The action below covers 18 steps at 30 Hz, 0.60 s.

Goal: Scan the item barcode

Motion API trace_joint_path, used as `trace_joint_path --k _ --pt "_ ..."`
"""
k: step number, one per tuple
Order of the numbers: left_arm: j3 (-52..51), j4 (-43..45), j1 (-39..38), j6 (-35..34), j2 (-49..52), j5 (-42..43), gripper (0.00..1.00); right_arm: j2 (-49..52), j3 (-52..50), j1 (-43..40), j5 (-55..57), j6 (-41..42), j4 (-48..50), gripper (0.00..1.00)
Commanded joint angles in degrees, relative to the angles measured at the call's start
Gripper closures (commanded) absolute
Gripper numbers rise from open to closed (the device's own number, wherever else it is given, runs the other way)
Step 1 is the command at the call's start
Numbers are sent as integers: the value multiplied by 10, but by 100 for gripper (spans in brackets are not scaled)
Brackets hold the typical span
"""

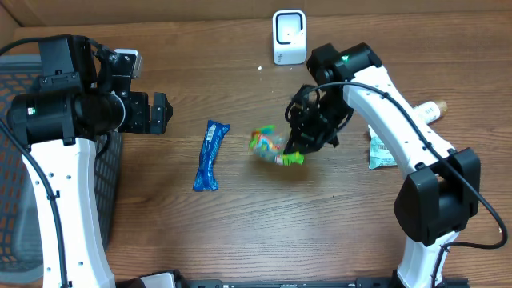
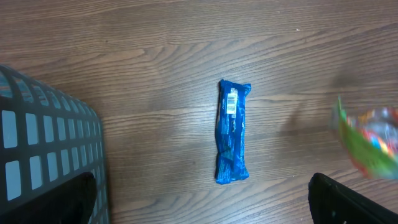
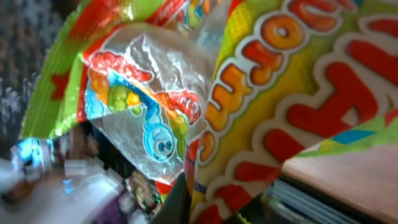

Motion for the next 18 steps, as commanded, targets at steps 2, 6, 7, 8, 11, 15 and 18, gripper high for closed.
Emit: trace_joint_path --k 2,6,7,8,11,15,18 --pt "3 2 0 3 2 5 0 -3 -4 -18 -93 -264 -36 96" --pt "3 2 0 3 2 5 0 -3 -5 -23 -92 -379 -35 96" --pt "3 2 0 3 2 5 0 -3 -5 -23 -92 -399 -35 96" --pt "3 2 0 3 2 5 0 -3 -5 -23 -92 -425 -35 96" --pt "3 2 0 3 2 5 0 -3 -5 -23 -92 -500 -35 96" --pt "3 2 0 3 2 5 0 -3 -5 -23 -91 -580 -35 96" --pt "3 2 1 3 2 5 0 -3 -5 -23 -85 -647 -35 96"
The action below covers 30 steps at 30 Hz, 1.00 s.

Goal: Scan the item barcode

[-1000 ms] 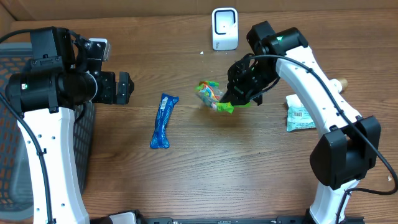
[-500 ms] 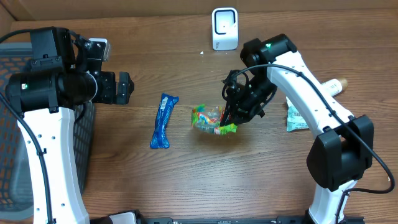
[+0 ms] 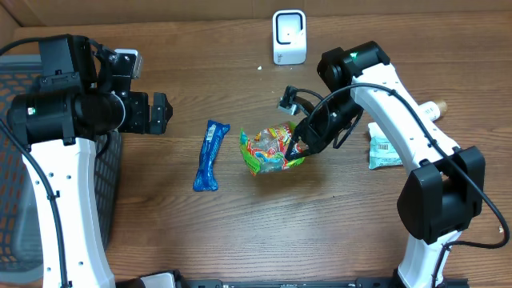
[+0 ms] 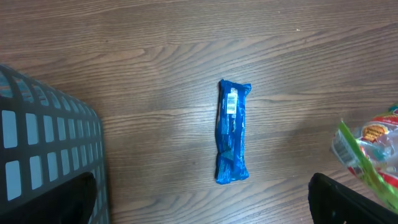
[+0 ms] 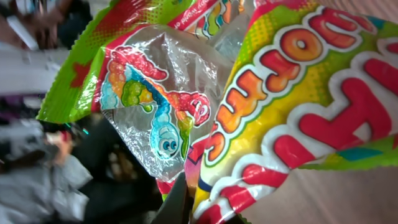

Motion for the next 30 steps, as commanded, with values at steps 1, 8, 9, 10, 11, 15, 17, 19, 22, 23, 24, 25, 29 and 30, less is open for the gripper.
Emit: trace_joint_path --k 1,8,9,10,11,15,17,19,22,23,24,25,29,30 --pt "3 2 1 3 2 5 0 -3 -2 0 -20 -129 2 96" --pt "3 2 0 3 2 5 0 -3 -2 -5 13 -154 16 96" --pt "3 2 0 3 2 5 0 -3 -2 -7 17 -151 19 96" --pt "3 2 0 3 2 5 0 -3 -2 -10 21 -148 23 96" --pt "3 2 0 3 2 5 0 -3 -2 -13 24 -141 28 96" --pt "3 2 0 3 2 5 0 -3 -5 -19 30 -16 112 96" --pt "3 2 0 3 2 5 0 0 -10 -17 50 38 155 96" --pt "3 2 0 3 2 5 0 4 -20 -14 91 121 208 96" --pt "3 2 0 3 2 5 0 5 -49 -14 137 203 269 96" --pt "3 2 0 3 2 5 0 5 -61 -14 141 212 281 96" --pt "3 2 0 3 2 5 0 6 -70 -14 141 216 289 96" --pt "3 2 0 3 2 5 0 6 -79 -15 144 228 298 96" --pt "3 2 0 3 2 5 0 6 -100 -19 211 301 327 66" --pt "3 2 0 3 2 5 0 6 -99 -19 233 313 330 64"
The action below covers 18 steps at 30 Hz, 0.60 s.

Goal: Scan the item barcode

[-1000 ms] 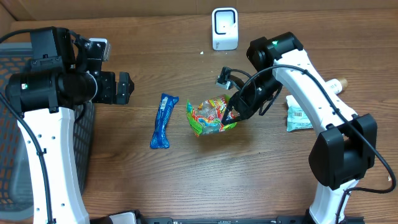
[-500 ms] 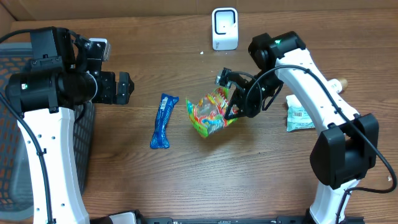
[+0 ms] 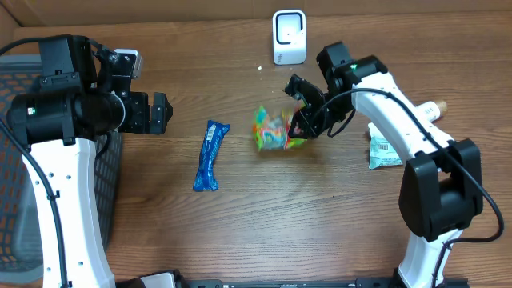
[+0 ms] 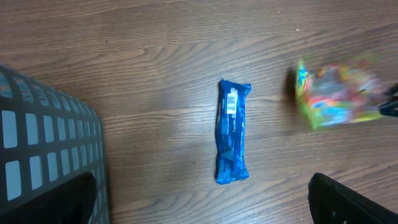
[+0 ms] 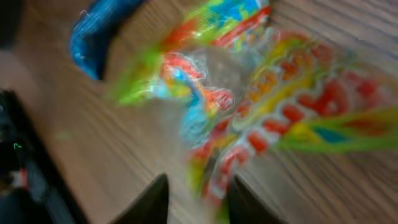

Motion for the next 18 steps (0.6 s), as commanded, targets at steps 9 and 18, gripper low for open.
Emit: trace_joint_path --k 9,18 --pt "3 2 0 2 2 5 0 -1 162 37 122 112 -58 16" --pt "3 2 0 2 2 5 0 44 161 161 304 335 -42 18"
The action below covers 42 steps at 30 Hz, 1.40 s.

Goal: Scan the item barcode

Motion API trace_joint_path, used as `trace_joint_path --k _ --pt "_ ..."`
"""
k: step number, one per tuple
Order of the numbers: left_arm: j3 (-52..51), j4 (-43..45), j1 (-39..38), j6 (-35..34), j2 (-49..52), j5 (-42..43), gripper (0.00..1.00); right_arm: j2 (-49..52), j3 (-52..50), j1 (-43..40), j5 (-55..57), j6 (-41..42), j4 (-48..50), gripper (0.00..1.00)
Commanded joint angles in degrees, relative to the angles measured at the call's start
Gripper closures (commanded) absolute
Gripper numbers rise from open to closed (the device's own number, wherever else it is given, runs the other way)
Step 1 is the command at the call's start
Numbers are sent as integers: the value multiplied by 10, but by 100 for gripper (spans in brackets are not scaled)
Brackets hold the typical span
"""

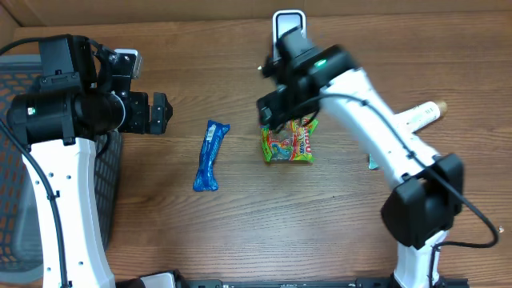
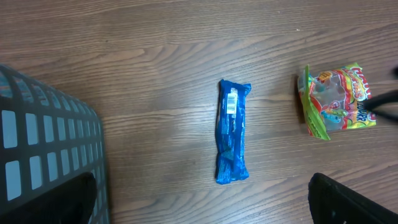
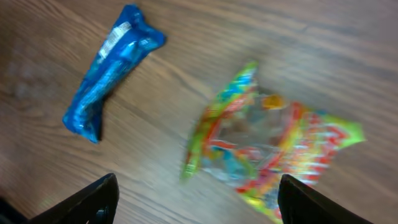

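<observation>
A colourful candy bag (image 1: 290, 141) lies flat on the wooden table, a little in front of the white scanner (image 1: 288, 18). It also shows in the left wrist view (image 2: 336, 102) and the right wrist view (image 3: 273, 146). My right gripper (image 1: 276, 110) hangs over the bag's far left edge, open (image 3: 199, 205), and holds nothing. A blue wrapper (image 1: 210, 156) with a white barcode label (image 2: 232, 101) lies to the left of the bag. My left gripper (image 1: 160, 112) is open (image 2: 202, 205) and raised at the far left, with nothing in it.
A grey mesh basket (image 1: 16, 96) stands at the table's left edge (image 2: 43, 143). To the right lie a pale, bottle-like thing (image 1: 424, 112) and a white and green packet (image 1: 373, 162), mostly hidden by my right arm. The arm also covers the scanner's lower part.
My right gripper was shut on the candy bag and held it up near the scanner. Now the bag lies on the table and the gripper is open over it. The left arm has not moved.
My right gripper first held the candy bag in the air over the middle of the table. Then the bag hung turned in its grip, then closer to the scanner. Now the bag is let go and lies flat. The blue wrapper and my left arm stayed put.
</observation>
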Motion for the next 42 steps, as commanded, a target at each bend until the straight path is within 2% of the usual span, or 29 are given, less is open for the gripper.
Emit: trace_joint_path --k 1,6,12,14,16,18,20,21,22,26,30,36,39,42 --pt "3 2 0 2 2 5 0 43 -6 37 118 108 6 18" --pt "3 2 0 2 2 5 0 104 -6 66 185 165 7 24" --pt "3 2 0 2 2 5 0 160 -6 70 197 170 32 25" --pt "3 2 0 2 2 5 0 170 -6 70 197 171 41 31" --pt "3 2 0 2 2 5 0 179 -6 70 197 171 46 44" --pt "3 2 0 2 2 5 0 184 -6 70 197 171 46 68" --pt "3 2 0 2 2 5 0 184 -5 70 196 171 44 87" --pt "3 2 0 2 2 5 0 183 -2 70 196 171 40 94" --pt "3 2 0 2 2 5 0 183 4 70 196 171 33 96" --pt "3 2 0 2 2 5 0 182 55 70 190 167 -28 96" --pt "3 2 0 2 2 5 0 179 175 67 151 165 -125 96" --pt "3 2 0 2 2 5 0 171 352 35 -107 91 -182 96" --pt "3 2 0 2 2 5 0 170 360 -3 -249 90 -169 96" --pt "3 2 0 2 2 5 0 171 321 -42 -397 75 -138 96"
